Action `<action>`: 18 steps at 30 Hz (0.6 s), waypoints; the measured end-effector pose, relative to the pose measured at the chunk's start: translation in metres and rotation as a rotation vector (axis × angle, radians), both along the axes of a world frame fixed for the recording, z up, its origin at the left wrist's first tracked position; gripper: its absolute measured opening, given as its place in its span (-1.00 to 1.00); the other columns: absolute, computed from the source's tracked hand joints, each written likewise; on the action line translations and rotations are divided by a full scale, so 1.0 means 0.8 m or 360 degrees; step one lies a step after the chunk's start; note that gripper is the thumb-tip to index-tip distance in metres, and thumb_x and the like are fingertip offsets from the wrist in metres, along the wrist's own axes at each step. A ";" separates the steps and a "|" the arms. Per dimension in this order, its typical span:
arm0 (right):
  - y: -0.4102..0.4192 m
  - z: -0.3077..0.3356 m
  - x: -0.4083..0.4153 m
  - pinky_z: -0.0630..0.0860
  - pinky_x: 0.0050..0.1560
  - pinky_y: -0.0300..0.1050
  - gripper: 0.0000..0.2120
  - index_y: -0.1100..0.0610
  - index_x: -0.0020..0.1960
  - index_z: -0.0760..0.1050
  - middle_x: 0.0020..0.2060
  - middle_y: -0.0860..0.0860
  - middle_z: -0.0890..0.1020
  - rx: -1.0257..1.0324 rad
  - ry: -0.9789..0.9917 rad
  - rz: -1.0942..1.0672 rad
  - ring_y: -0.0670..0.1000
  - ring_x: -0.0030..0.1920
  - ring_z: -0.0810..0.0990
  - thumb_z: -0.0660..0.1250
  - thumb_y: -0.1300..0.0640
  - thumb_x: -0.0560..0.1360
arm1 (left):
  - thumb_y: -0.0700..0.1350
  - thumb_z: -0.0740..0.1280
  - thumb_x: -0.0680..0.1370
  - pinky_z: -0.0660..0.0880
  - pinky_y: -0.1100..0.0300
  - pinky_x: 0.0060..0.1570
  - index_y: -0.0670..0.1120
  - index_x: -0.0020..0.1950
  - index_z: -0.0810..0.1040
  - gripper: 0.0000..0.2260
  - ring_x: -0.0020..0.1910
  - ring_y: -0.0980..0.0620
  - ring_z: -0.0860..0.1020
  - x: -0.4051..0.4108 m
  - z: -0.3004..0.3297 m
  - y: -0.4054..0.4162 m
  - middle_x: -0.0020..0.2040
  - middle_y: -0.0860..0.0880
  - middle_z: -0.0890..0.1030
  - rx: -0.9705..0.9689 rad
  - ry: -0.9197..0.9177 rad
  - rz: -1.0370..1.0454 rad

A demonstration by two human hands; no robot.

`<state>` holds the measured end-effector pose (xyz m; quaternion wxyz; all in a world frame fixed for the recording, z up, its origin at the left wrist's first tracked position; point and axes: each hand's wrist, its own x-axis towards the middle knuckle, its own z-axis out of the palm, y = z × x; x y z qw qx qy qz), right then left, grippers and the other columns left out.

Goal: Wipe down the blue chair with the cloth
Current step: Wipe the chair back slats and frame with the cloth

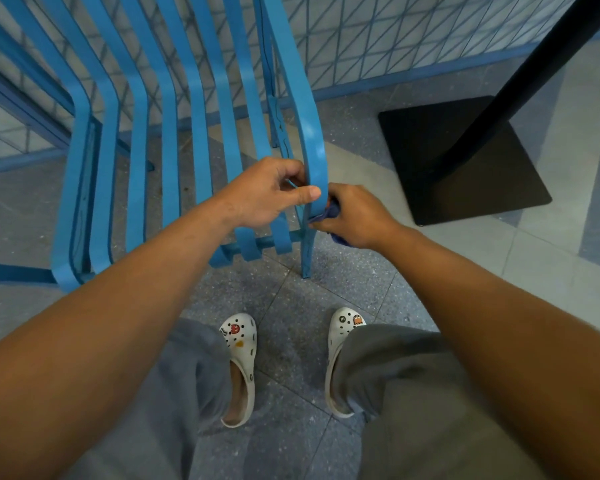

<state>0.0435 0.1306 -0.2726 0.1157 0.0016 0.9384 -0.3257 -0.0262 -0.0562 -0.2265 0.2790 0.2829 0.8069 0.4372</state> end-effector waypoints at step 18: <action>0.009 0.032 -0.001 0.64 -0.06 0.10 -0.63 0.08 -0.06 0.58 -0.23 0.00 0.70 -0.0272 0.0017 -0.0127 -0.02 -0.19 0.68 0.64 -0.07 0.30 | 0.06 0.41 0.56 0.57 -0.04 0.23 -0.08 0.15 0.66 -0.73 0.08 0.07 0.67 0.000 0.002 -0.002 0.05 0.01 0.72 -0.0050 0.0007 -0.0011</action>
